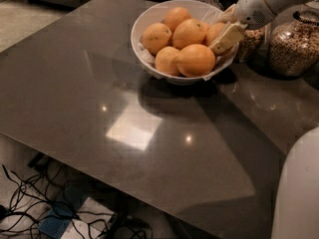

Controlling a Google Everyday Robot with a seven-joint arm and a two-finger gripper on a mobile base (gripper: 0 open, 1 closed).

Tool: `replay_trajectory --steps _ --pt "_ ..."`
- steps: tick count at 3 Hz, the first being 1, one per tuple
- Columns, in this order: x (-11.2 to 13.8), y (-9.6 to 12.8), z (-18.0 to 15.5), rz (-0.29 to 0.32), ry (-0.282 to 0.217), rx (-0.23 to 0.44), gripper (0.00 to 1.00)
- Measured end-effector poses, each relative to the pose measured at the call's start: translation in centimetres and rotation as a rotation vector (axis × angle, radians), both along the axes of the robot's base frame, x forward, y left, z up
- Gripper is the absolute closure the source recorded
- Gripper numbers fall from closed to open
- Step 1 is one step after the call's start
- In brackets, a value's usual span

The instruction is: Pick orange from white bowl

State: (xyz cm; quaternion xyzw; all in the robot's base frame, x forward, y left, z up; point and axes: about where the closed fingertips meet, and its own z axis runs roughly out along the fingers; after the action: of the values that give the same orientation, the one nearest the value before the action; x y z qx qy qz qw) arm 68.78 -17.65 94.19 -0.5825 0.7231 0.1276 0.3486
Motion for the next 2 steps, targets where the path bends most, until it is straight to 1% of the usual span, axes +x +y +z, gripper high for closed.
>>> replay_trajectory --steps 1,2 --pt "-0.1 0.3 2.4 0.019 -0.043 0.070 1.00" --pt "-1.0 1.5 7.5 0.055 -0.109 0.130 1.00"
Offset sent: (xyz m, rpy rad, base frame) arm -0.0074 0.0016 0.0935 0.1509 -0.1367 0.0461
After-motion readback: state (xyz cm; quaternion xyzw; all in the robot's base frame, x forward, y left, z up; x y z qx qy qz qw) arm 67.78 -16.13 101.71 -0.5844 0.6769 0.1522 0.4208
